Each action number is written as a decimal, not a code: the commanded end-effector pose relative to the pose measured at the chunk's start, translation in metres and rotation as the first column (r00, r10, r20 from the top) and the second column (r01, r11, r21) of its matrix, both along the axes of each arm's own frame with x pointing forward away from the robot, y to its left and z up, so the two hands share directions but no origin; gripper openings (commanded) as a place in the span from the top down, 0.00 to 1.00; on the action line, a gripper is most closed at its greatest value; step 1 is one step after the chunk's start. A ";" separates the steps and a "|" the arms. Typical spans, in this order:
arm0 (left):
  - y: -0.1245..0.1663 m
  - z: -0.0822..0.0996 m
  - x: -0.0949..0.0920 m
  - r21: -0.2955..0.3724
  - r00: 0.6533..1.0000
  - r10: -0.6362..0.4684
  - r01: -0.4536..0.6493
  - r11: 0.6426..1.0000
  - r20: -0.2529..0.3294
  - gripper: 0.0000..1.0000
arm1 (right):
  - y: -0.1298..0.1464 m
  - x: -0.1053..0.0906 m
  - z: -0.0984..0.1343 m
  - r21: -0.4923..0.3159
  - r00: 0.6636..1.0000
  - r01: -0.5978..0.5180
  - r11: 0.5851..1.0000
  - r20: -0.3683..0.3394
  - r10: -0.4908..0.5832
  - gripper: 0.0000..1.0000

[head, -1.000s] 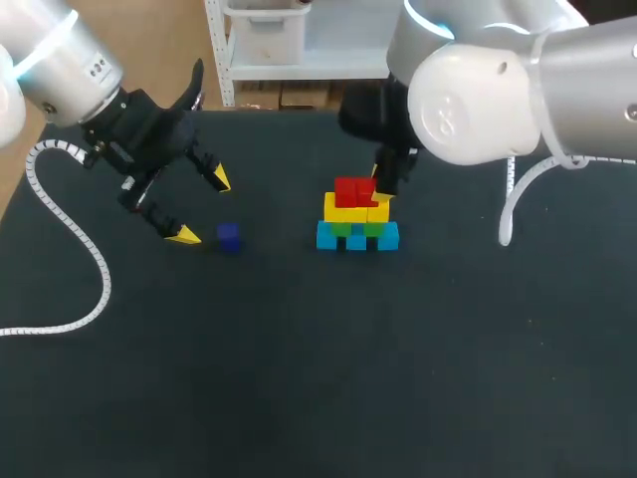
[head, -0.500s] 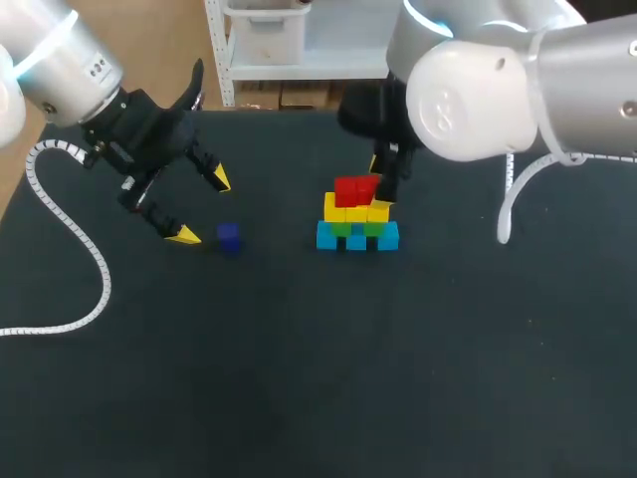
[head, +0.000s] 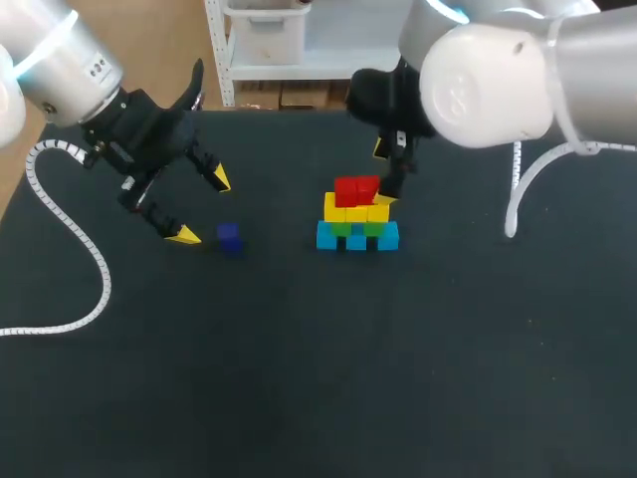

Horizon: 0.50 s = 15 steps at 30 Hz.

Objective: Place the blue cubes, place green cubes on the blue cubes, place the yellow cubes on the green cubes, then place the red cubes on the yellow cubes, and place purple cube on the red cubes.

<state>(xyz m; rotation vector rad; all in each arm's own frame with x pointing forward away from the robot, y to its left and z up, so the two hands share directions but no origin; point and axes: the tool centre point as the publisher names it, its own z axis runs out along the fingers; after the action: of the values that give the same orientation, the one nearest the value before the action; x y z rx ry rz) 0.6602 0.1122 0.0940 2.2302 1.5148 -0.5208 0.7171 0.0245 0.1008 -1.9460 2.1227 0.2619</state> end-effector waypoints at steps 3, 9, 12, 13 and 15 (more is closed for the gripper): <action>0.001 -0.001 -0.001 -0.004 1.000 -0.002 0.002 1.000 0.004 0.00 | -0.046 -0.015 0.009 0.332 0.998 0.023 0.943 0.050 -0.042 0.00; 0.001 -0.001 -0.001 -0.004 1.000 -0.002 0.002 1.000 0.004 0.00 | -0.092 -0.022 0.006 0.485 0.992 0.034 0.874 0.092 -0.089 0.00; 0.001 -0.001 -0.001 -0.004 1.000 -0.002 0.002 1.000 0.004 0.00 | -0.113 -0.023 0.008 0.556 0.984 0.042 0.830 0.121 -0.131 0.00; 0.001 -0.001 -0.001 -0.004 1.000 -0.002 0.002 1.000 0.004 0.00 | -0.119 -0.024 0.008 0.574 0.982 0.042 0.818 0.126 -0.140 0.00; 0.001 -0.001 -0.001 -0.004 1.000 -0.002 0.002 1.000 0.004 0.00 | -0.129 -0.025 0.009 0.608 0.975 0.048 0.792 0.142 -0.168 0.00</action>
<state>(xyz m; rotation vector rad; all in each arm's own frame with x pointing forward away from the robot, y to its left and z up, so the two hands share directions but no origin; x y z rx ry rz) 0.6602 0.1122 0.0940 2.2302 1.5148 -0.5209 0.7119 -0.0724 0.1165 -1.6512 1.9471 0.5158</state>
